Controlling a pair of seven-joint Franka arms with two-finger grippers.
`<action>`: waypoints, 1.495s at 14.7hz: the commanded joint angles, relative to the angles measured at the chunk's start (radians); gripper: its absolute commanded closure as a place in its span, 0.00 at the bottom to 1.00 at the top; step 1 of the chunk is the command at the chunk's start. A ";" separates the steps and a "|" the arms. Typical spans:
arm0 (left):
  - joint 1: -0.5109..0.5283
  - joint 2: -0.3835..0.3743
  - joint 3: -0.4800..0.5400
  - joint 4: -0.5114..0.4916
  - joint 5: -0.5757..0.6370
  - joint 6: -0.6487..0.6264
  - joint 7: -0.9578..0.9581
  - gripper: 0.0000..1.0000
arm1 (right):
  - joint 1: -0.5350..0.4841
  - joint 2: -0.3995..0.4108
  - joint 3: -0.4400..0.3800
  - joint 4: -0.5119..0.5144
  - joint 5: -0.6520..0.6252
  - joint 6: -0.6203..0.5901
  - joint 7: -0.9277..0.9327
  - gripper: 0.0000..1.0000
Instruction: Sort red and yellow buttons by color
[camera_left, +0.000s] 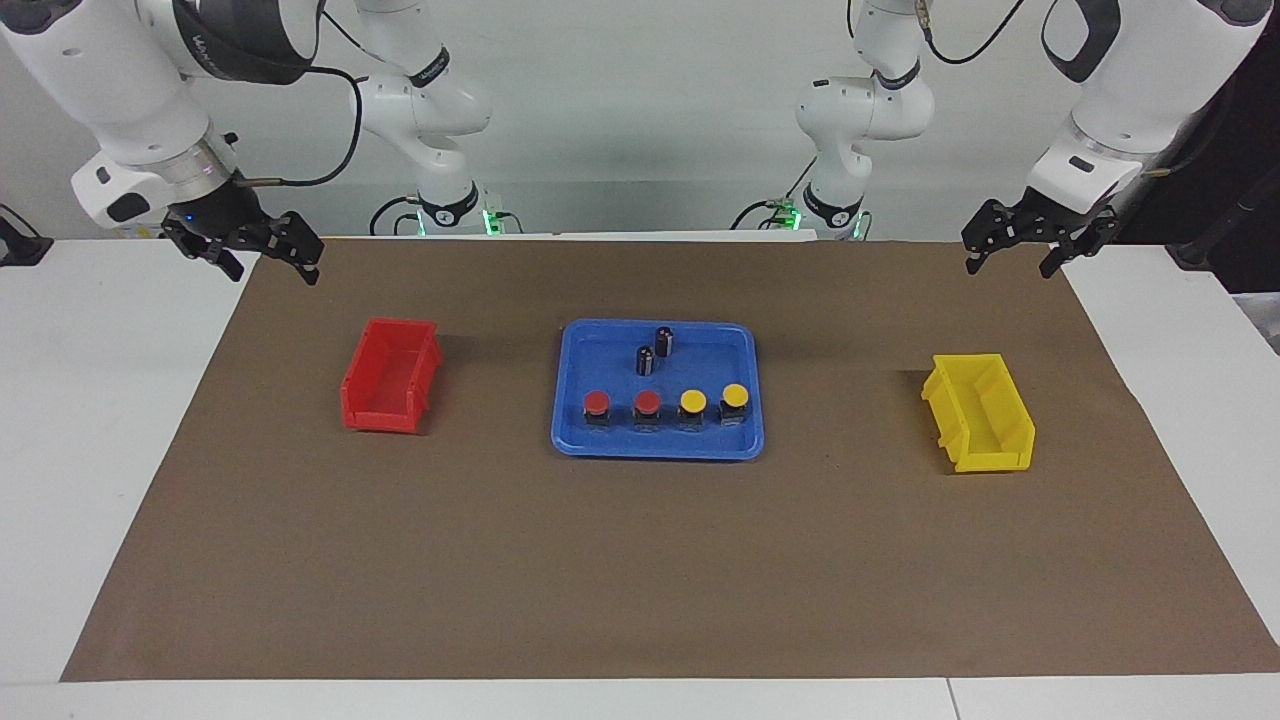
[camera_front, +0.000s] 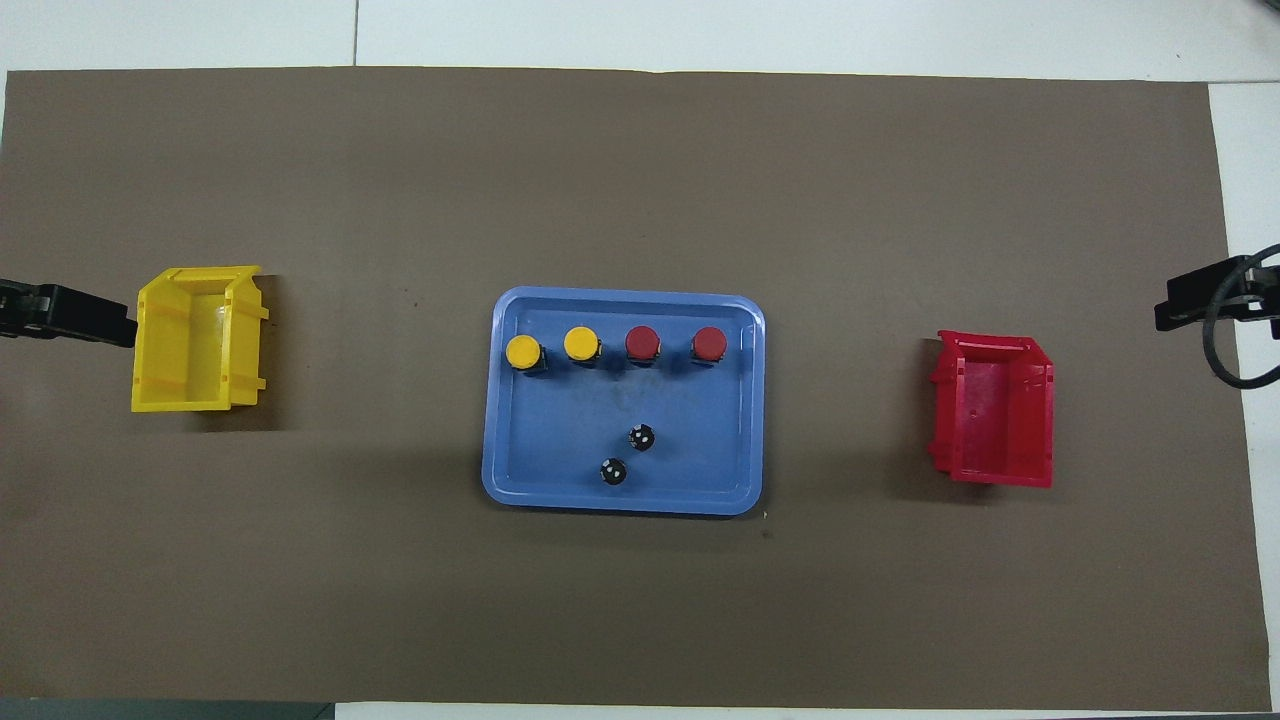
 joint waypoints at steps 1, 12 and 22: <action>0.011 -0.019 -0.009 -0.010 0.023 -0.013 0.010 0.00 | -0.015 -0.022 0.012 -0.028 -0.011 0.024 -0.025 0.00; 0.011 -0.019 -0.009 -0.010 0.023 -0.014 0.010 0.00 | 0.072 0.021 0.029 0.054 0.000 0.027 0.003 0.00; 0.013 -0.019 -0.009 -0.010 0.023 -0.014 0.010 0.00 | 0.481 0.255 0.036 -0.063 0.000 0.490 0.451 0.00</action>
